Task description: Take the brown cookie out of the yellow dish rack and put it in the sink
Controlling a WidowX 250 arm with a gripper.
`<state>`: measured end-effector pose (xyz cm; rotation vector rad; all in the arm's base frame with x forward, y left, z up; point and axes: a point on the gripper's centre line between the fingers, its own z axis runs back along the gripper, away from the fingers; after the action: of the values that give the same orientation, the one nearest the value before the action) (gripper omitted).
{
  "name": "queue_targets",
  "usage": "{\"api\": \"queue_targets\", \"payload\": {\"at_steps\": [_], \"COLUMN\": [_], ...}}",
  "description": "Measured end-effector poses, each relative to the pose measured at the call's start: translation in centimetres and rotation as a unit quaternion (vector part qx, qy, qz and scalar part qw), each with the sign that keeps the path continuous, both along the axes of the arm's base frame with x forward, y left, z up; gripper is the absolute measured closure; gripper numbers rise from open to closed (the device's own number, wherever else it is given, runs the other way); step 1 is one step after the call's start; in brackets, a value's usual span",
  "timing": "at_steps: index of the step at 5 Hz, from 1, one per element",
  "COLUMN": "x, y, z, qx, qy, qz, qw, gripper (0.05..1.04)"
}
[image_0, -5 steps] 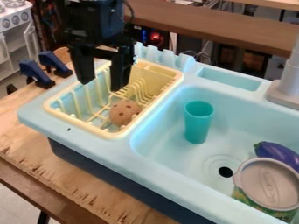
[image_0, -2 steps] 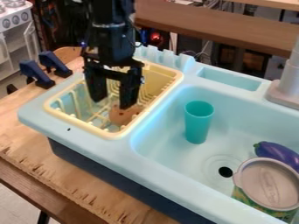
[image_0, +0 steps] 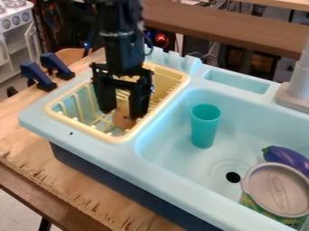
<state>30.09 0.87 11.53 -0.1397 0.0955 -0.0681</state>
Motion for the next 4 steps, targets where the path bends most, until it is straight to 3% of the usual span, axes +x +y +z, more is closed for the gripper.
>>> {"api": "queue_targets", "payload": {"at_steps": [1, 2, 3, 4], "x": [-0.5, -0.7, -0.5, -0.4], "y": [0.1, 0.3, 0.7, 1.0], "z": [-0.9, -2.0, -2.1, -2.1], "qx": [0.011, 0.006, -0.001, -0.005], "qy": [0.013, 0.033, 0.028, 0.024], "qz": [-0.002, 0.005, 0.021, 0.029], "qw": [0.9999, 0.9994, 0.9994, 0.9993], "gripper": [0.083, 0.135, 0.355, 0.508]}}
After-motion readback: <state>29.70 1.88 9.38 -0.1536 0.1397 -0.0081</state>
